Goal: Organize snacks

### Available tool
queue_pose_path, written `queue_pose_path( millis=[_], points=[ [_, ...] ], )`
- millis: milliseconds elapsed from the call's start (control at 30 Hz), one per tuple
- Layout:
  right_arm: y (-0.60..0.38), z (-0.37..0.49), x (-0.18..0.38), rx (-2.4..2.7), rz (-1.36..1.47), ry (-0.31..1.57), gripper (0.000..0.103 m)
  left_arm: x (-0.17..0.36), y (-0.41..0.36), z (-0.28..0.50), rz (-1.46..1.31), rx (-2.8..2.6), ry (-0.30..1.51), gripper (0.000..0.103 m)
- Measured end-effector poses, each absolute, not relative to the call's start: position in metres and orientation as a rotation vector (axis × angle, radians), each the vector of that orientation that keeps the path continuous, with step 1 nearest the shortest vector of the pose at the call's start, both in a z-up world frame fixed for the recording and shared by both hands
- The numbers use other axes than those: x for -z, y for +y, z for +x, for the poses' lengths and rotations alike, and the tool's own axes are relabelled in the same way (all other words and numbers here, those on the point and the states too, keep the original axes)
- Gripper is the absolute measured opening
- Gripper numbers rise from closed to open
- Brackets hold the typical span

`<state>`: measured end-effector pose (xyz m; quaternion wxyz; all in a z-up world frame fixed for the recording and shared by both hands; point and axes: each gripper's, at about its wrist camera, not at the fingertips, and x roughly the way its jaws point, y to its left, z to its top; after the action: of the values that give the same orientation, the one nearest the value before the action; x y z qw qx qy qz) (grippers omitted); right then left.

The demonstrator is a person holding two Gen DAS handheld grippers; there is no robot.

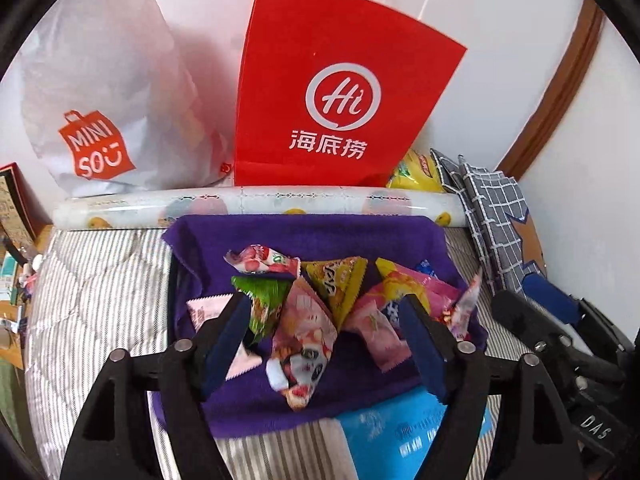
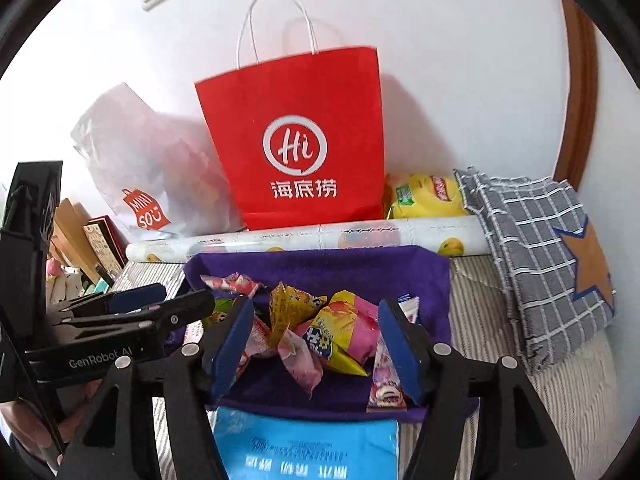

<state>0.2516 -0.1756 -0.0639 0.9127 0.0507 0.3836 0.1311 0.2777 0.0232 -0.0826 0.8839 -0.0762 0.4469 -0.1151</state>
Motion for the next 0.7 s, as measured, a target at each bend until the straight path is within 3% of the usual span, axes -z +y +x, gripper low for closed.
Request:
queue_pose_path(
  millis=[700],
  points=[
    [-0.205, 0.149, 0.026, -0.114, 0.119, 0.815, 0.068, 0.033, 0.025, 0.169, -0.131, 0.185, 0.872, 0.087]
  ],
)
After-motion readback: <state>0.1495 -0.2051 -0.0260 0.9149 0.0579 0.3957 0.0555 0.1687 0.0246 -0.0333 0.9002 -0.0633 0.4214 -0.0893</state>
